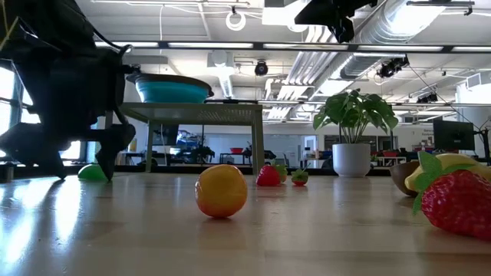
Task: Pick & Place Fruit
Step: Put the half green pear into the strainer bowl on the shelf
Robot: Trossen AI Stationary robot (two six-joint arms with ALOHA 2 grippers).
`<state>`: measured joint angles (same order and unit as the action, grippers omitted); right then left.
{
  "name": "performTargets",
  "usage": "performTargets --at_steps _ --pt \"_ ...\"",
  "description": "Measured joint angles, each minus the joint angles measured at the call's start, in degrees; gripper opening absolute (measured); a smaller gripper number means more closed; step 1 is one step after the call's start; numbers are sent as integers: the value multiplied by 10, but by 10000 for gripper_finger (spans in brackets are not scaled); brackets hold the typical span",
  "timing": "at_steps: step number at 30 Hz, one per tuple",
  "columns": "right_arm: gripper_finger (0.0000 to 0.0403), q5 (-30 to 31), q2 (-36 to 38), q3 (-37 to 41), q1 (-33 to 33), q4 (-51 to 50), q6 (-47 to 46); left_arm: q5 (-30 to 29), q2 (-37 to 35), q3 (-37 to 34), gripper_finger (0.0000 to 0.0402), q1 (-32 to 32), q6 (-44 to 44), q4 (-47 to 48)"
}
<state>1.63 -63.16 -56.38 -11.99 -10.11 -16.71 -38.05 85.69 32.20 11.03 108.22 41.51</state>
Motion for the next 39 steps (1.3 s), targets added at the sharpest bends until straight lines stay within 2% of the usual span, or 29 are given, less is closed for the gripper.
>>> performTargets --at_steps 6,13,35,39 --pt "2 0 0 0 0 0 1 -27 17 -1 379 -17 -2 -5" --pt "2 0 0 0 0 0 3 -49 50 0 379 -44 -44 -50" --pt "2 0 0 0 0 0 17 -23 53 0 379 -47 -47 -52" --pt "2 0 0 0 0 0 19 -23 53 0 363 -47 -46 -54"
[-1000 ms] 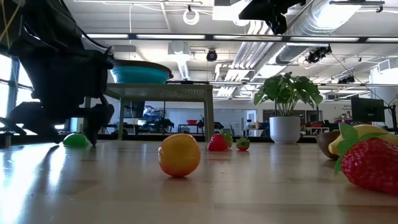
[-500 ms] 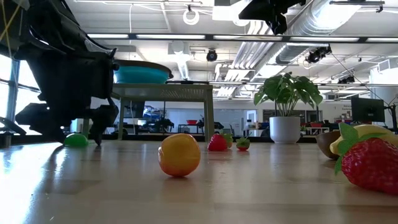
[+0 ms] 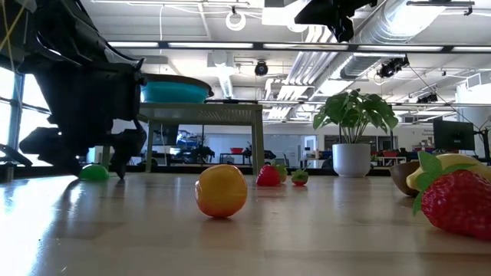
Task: Pick & Place Fruit
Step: Put the half green pear into the strainer bowl on the shelf
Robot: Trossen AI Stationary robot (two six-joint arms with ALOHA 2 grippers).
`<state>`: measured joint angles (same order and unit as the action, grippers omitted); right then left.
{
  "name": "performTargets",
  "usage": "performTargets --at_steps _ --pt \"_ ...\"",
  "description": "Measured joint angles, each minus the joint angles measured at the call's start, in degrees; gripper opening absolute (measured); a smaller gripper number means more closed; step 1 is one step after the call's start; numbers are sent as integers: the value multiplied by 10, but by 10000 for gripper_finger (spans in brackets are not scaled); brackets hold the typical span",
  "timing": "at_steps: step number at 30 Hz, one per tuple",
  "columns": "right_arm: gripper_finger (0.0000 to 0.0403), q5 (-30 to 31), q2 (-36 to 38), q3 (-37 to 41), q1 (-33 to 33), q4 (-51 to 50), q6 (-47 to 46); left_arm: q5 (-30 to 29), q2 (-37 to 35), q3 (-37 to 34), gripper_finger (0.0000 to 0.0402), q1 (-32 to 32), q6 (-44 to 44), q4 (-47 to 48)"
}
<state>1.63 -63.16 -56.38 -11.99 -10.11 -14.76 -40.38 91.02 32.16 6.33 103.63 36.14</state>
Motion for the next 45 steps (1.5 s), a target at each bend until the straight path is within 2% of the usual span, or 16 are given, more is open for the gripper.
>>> performTargets --at_steps 10,18,29,45 --pt "2 0 0 0 0 0 0 0 0 0 271 0 0 -5" --pt "2 0 0 0 0 0 15 0 0 0 233 1 0 -7" --pt "2 0 0 0 0 0 20 2 1 29 223 0 -32 -13" --pt "2 -7 0 0 0 19 26 61 2 96 221 1 -86 16"
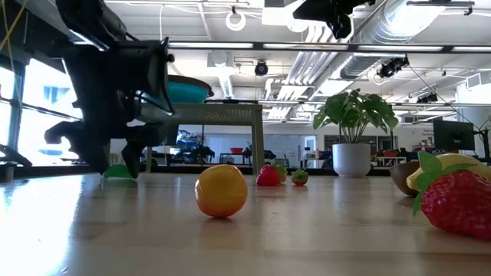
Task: Pick & Place Fruit
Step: Put the half green pear into the strainer bowl on the shelf
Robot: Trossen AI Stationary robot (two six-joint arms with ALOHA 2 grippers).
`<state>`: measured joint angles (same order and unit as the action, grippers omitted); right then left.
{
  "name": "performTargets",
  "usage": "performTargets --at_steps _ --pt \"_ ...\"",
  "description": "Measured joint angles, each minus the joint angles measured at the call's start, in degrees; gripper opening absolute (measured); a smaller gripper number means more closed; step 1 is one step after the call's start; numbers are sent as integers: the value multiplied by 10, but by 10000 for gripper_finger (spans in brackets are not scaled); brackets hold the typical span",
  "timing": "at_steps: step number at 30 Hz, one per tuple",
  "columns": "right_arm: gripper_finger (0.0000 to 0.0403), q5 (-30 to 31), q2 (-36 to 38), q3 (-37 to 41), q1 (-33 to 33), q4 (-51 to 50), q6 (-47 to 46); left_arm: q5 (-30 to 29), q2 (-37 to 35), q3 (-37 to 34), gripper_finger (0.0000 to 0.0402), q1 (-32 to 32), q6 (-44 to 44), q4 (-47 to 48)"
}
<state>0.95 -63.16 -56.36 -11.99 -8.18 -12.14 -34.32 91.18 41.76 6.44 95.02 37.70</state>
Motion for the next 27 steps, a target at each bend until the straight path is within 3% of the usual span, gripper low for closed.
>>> performTargets --at_steps 9,27 --pt "2 0 0 0 0 -1 0 8 -1 75 221 0 -90 4" --pt "2 2 25 0 0 0 14 88 -2 236 221 0 -240 15"
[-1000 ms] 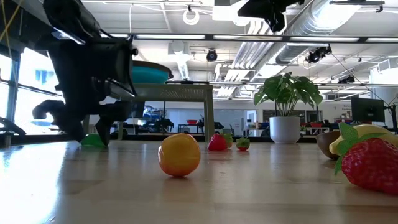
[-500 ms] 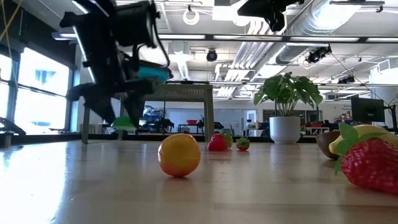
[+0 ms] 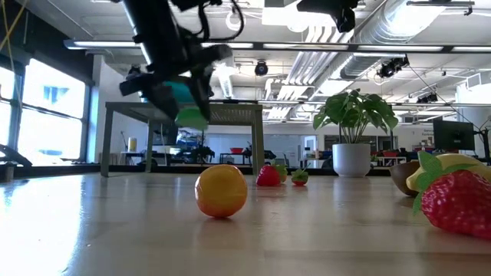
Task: Pick & Place Fruit
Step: Put the half green pear into the strainer bowl on the shelf
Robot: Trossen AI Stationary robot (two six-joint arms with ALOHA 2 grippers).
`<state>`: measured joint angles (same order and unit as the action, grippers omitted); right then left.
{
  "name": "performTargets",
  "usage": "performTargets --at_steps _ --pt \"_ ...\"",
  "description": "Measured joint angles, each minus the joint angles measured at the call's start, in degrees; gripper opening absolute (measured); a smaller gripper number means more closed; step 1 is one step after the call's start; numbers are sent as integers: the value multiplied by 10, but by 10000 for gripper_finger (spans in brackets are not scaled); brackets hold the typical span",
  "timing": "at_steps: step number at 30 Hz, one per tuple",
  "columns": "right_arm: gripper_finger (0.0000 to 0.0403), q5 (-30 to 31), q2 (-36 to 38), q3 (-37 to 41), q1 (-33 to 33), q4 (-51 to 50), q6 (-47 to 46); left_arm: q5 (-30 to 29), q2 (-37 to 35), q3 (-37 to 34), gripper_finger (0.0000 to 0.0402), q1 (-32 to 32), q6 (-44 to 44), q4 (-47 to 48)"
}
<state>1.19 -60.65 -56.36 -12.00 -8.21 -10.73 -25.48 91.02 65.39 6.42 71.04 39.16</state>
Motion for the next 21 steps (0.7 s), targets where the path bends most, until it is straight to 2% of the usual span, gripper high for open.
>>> performTargets --at_steps 9,12,17,21 --pt "2 2 5 0 -1 -1 5 11 0 104 221 0 -81 15" --pt "2 0 10 0 -1 5 -4 -2 0 146 221 0 -104 54" --pt "2 -2 24 0 -1 11 -10 -60 0 212 221 -5 -114 143" --pt "2 0 36 0 -1 11 -8 -73 0 261 221 -25 -119 222"
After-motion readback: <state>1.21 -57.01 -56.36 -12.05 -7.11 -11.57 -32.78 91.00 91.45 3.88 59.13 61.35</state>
